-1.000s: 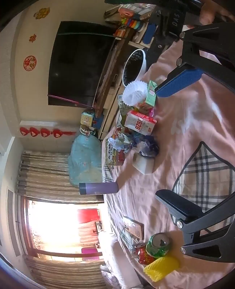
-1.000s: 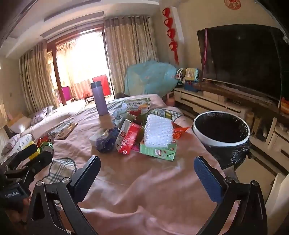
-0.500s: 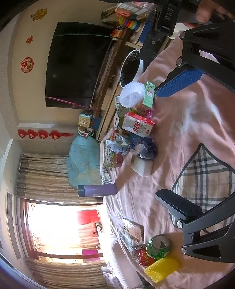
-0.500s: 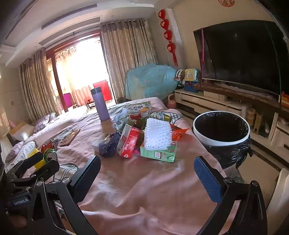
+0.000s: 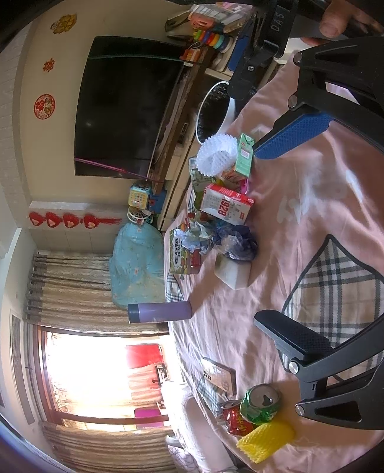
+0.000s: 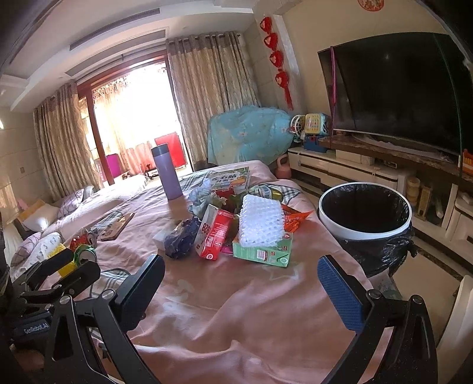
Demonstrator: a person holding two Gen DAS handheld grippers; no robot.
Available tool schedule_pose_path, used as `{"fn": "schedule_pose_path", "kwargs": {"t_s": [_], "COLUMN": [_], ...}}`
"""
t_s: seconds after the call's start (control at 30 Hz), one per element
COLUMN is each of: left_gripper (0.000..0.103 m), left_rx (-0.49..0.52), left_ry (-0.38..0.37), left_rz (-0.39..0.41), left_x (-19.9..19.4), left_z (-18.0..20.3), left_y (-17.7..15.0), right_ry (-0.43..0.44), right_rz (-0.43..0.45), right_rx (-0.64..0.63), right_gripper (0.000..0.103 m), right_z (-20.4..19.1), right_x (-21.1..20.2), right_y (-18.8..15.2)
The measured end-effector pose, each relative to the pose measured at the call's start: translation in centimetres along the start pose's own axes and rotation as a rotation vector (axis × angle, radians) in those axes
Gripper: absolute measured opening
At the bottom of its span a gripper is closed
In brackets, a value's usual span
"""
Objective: Collect trash
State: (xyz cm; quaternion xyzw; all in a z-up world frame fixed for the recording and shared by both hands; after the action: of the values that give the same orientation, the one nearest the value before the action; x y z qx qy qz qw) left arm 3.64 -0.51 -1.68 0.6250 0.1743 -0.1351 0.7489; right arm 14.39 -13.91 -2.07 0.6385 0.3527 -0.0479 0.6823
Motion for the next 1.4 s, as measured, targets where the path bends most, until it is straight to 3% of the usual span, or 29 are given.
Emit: {"fn": "schedule_pose_path", "kwargs": {"t_s": [1.4], "left_gripper": [0.099], "left_rx": [0.004], "left_ry": [-0.003], "left_rz": [-0.056], "left_x": [2.1], "left_z": [0.3], "left_y": [-0.6], "right_ry": [0.005], "right_rz": [-0.016], "right_rx": [0.017], "right_gripper": [0.102], "right_z": [-0.3], "right_x": [0.9], "right_y": [-0.1]}}
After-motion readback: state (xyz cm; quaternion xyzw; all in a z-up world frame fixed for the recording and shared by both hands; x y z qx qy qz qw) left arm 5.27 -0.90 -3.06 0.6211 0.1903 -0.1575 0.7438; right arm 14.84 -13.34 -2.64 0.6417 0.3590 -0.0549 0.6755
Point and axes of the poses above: each gripper's, at about its wrist camera, not at the fingertips, and x roughly the way its jaws point, z to its right, y to its top, the point moved 6 cm from there along x, roughly the way its jaws point, and after that the axes turned 6 degrees about -x, right-handed, at the moved point
